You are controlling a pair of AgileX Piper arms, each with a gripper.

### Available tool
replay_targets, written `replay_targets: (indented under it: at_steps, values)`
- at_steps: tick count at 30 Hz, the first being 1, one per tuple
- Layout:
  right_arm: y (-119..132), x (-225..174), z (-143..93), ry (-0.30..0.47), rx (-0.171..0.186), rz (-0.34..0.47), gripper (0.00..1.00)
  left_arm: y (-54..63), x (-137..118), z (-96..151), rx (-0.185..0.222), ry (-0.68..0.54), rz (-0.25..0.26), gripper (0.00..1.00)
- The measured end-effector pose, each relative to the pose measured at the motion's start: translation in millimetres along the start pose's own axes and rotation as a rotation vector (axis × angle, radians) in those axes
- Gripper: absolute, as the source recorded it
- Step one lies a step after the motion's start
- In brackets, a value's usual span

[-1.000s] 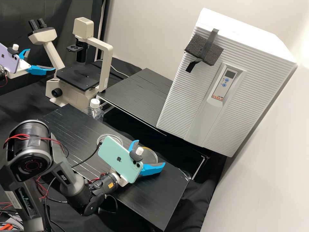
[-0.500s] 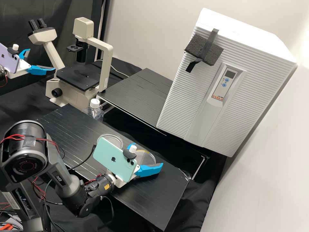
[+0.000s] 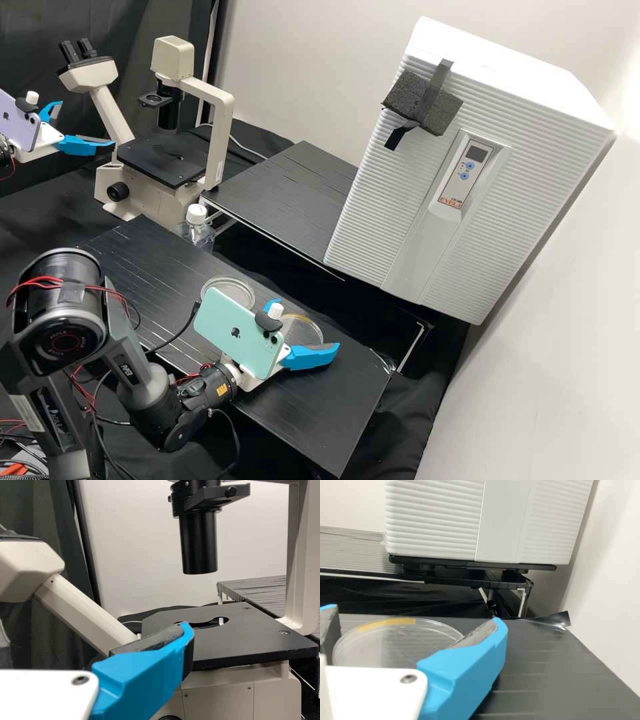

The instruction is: Open the petri dish lid.

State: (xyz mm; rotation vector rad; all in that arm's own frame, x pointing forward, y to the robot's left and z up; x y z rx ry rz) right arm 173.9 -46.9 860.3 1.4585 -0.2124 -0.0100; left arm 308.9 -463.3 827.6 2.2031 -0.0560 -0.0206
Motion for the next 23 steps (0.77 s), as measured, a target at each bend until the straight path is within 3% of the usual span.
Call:
replay_targets:
  at_steps: [7, 11, 14, 18, 23]
  values:
    - [0, 1, 0, -0.007, 0.008, 0.010, 1.00, 0.0, 0, 0, 0.000, 0.000, 0.000, 1.00]
    - [1, 0, -3, 0.004, 0.033, 0.012, 1.00, 0.0, 0, 0, 0.000, 0.000, 0.000, 1.00]
    - [4, -2, -8, 0.008, 0.083, 0.047, 1.00, 0.0, 0, 0, 0.000, 0.000, 0.000, 1.00]
    - [9, -5, -12, 0.018, 0.183, 0.099, 1.00, 0.0, 0, 0, 0.000, 0.000, 0.000, 1.00]
    - [12, -7, -15, 0.036, 0.264, 0.111, 1.00, 0.0, 0, 0, 0.000, 0.000, 0.000, 1.00]
